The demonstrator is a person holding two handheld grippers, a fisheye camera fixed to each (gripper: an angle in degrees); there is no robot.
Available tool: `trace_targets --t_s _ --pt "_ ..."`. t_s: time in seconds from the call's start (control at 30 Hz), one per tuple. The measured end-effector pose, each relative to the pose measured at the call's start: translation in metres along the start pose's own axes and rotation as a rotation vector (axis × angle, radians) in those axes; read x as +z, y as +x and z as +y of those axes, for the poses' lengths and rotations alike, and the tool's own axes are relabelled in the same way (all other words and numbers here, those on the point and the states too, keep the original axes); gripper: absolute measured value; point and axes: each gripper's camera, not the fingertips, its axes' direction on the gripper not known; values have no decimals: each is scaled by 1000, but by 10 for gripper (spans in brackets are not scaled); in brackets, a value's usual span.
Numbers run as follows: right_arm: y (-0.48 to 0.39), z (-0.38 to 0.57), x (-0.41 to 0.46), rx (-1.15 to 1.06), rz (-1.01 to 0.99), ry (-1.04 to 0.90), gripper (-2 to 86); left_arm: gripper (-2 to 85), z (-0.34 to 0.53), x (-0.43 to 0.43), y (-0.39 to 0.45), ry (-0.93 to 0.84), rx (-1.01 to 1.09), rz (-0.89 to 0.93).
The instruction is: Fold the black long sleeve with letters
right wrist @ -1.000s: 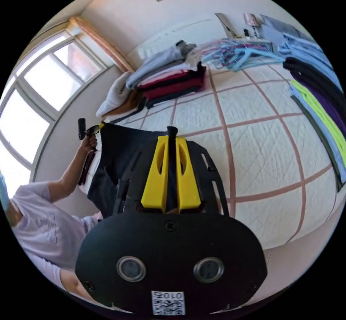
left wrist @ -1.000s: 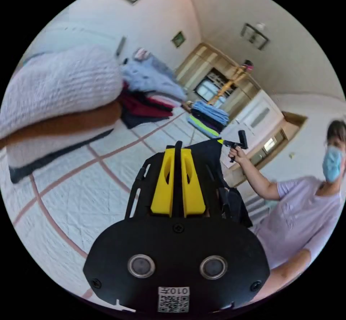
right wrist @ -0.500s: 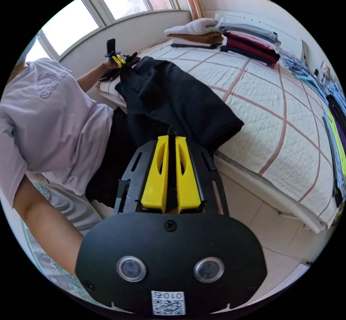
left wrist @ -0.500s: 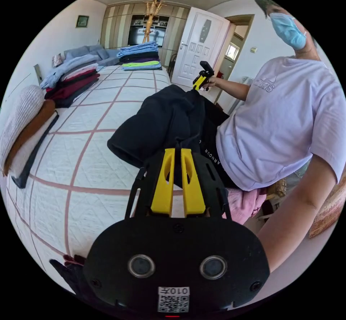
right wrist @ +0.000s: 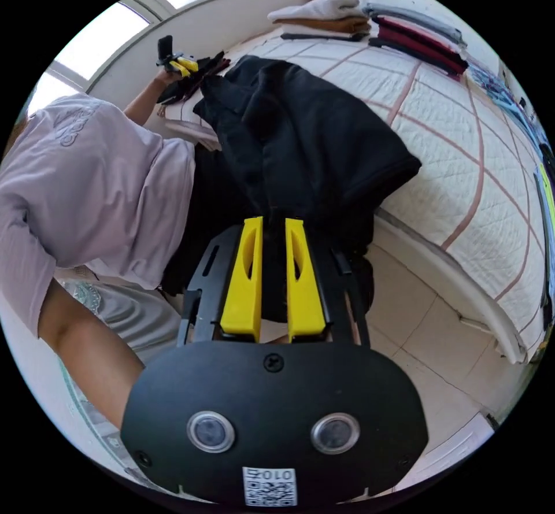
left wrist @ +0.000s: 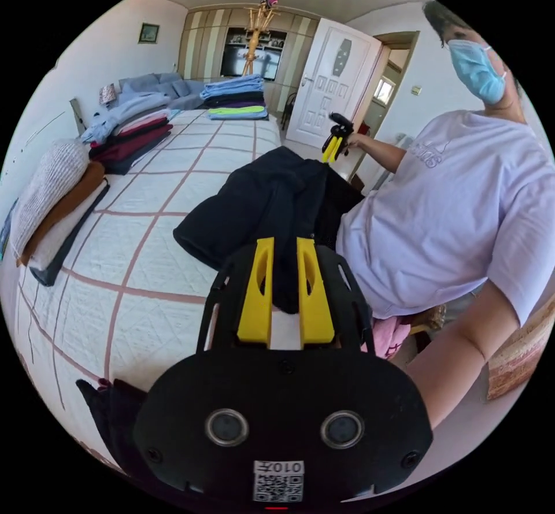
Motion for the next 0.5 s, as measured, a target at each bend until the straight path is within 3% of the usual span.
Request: trace_targets --t_s 0.17,0.27,0.4,0.5 --pt "-42 -15 -14 2 176 125 70 43 -34 29 53 -187 -14 -301" --pt "-77 -41 -3 -22 315 248 84 42 -50 85 80 -277 65 -336" --pt "-116 -95 57 -43 406 202 97 36 -55 146 104 -427 134 -446" --pt "-142 -130 94 -67 442 198 103 28 -53 159 116 -432 159 -505"
